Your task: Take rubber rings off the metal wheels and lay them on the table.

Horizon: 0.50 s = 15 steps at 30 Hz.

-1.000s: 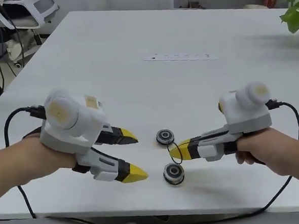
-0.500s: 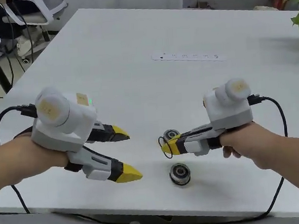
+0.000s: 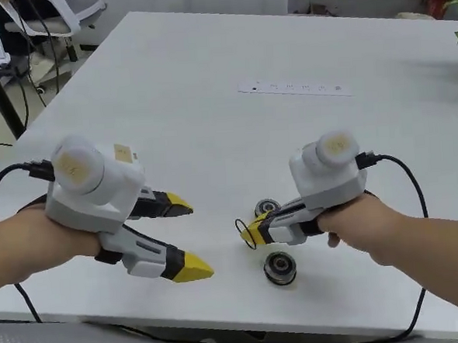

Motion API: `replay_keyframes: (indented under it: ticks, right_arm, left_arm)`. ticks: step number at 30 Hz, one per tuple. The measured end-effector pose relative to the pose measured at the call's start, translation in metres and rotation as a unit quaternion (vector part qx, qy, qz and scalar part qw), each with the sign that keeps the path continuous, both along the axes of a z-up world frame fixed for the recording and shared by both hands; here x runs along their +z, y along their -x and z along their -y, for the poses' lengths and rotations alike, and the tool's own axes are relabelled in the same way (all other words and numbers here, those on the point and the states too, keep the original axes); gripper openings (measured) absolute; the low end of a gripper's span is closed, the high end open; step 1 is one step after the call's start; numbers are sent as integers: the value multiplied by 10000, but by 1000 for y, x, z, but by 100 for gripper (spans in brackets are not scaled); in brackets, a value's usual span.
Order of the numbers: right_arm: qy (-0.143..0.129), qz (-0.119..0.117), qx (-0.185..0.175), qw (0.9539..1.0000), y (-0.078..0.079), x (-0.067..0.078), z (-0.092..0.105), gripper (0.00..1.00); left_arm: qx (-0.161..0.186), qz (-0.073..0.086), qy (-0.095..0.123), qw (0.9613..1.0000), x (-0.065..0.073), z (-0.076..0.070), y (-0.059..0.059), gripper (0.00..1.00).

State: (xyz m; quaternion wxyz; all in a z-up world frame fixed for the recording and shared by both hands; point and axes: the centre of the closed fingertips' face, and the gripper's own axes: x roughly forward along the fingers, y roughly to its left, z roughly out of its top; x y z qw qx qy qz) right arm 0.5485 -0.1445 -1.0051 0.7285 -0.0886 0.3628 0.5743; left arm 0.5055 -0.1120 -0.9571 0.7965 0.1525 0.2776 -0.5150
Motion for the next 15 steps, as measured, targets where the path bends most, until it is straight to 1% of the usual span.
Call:
replay_keyframes:
  ticks: [1, 4, 5, 8, 11, 13, 15]
  right_arm:
    - [44, 25, -33, 10000, -2, -2, 0, 0]
    - [99, 92, 15, 9999, -2, -4, 0, 0]
    - [137, 152, 55, 9998, -2, -4, 0, 0]
    - [171, 210, 89, 9996, -2, -5, 0, 0]
    - [167, 226, 83, 9996, -2, -5, -1, 1]
    - [191, 264, 60, 9995, -4, -5, 0, 4]
    - [197, 260, 79, 9994, -4, -5, 0, 4]
  left_arm:
    - [6, -4, -3, 10000, 0, 0, 0, 62]
    - [11, -13, -53, 10000, -3, -2, 0, 62]
    - [13, -18, -53, 10000, -3, -3, 0, 62]
    - [8, -39, -64, 10000, -5, -3, 2, 62]
    - [8, -49, -58, 10000, -5, -3, 2, 63]
    - [-4, -58, -66, 10000, -5, -3, 2, 63]
    - [-9, -64, -68, 10000, -5, -3, 3, 63]
